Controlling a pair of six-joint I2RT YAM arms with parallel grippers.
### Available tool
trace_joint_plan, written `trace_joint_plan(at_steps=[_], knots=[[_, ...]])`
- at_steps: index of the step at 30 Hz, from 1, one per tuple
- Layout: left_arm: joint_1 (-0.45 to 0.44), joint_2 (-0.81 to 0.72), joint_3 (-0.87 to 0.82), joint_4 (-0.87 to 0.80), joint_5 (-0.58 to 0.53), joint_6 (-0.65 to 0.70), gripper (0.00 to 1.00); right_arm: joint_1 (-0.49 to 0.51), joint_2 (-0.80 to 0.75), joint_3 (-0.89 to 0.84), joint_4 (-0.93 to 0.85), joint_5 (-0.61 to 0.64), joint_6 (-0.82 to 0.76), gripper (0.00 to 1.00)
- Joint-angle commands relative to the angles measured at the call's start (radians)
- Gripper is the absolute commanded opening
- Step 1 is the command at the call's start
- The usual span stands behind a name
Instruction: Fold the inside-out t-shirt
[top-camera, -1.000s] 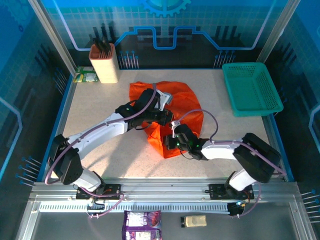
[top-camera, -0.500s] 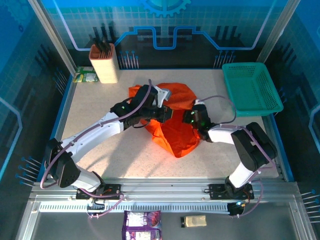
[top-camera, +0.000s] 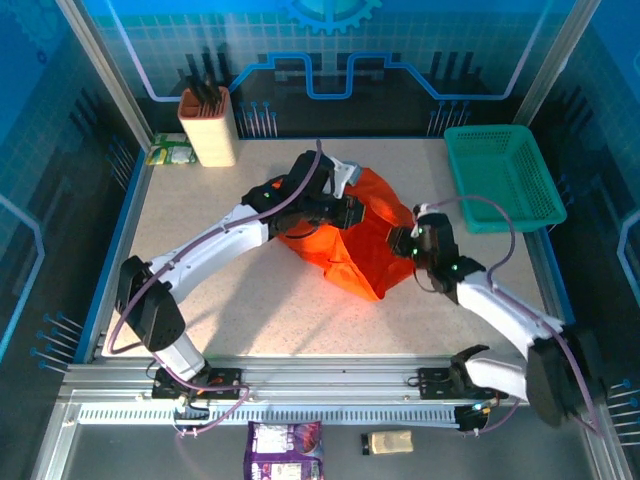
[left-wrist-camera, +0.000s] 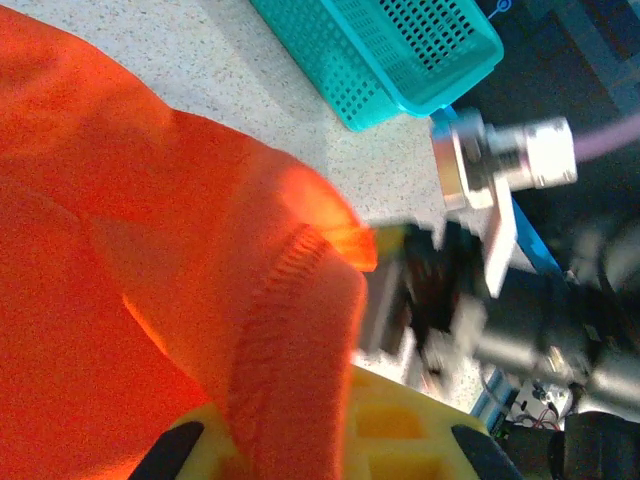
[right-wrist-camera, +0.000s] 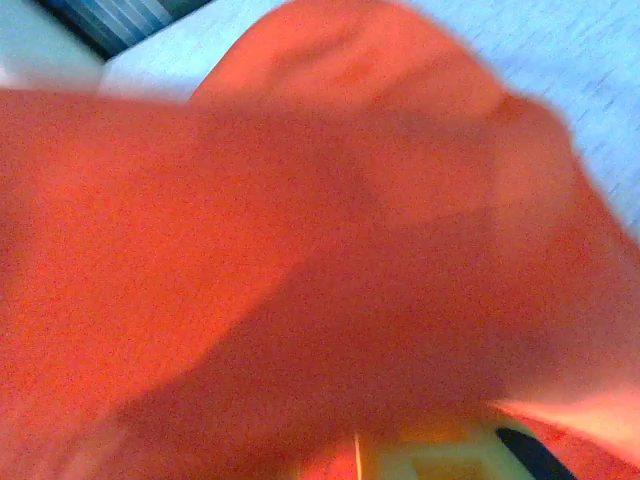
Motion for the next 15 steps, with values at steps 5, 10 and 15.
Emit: trace_joint_plan(at_steps=[5,10,15], knots=[[0.009,0.022,0.09,-0.062,0.056,0.024,0.0,0.245,-0.155,-0.167,-0.059,0.033,0.032,0.13],[0.006,0.006,0.051,-0.067,0.07,0.012,0.0,0.31,-0.036,-0.192,0.124,0.021,-0.203,0.0],[0.006,-0.03,0.018,-0.095,0.073,0.031,0.0,0.308,0.179,-0.185,0.401,-0.032,-0.568,0.0]])
